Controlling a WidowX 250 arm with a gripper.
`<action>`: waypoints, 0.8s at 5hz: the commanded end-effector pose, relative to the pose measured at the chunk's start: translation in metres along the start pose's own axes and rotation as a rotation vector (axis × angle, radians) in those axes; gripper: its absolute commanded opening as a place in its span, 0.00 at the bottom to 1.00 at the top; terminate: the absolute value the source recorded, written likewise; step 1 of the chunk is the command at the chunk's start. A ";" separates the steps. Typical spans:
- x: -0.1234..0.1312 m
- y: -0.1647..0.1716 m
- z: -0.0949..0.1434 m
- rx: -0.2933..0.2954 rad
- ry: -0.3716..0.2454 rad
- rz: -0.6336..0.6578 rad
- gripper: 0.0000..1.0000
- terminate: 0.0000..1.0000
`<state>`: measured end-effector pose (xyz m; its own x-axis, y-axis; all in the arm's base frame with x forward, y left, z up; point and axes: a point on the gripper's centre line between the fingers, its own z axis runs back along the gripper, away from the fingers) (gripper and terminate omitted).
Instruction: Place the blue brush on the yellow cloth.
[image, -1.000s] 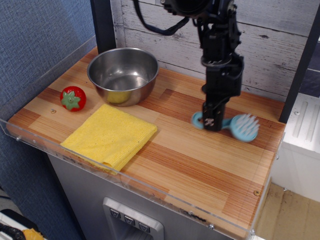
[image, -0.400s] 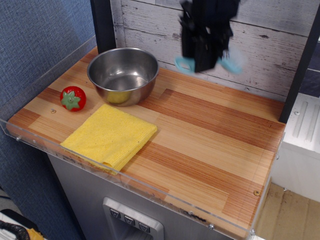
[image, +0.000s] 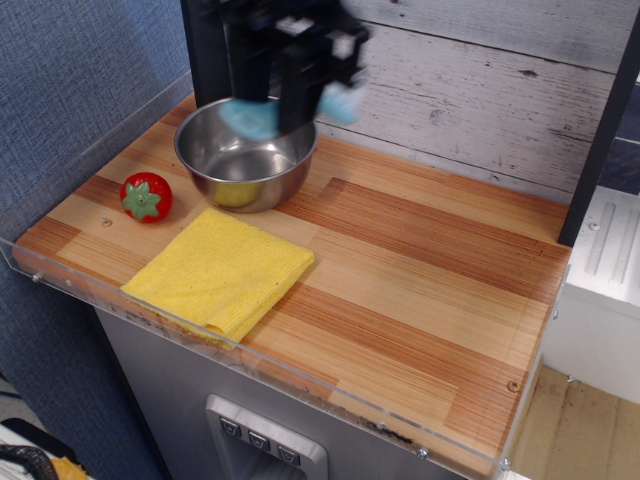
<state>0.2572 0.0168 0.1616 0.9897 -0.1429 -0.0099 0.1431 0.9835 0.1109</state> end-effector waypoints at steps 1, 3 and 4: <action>-0.040 0.027 -0.039 0.076 0.001 0.071 0.00 0.00; -0.028 0.045 -0.075 0.117 -0.045 0.001 0.00 0.00; -0.022 0.046 -0.080 0.096 -0.079 -0.031 0.00 0.00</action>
<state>0.2413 0.0803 0.0801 0.9818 -0.1842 0.0472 0.1722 0.9666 0.1900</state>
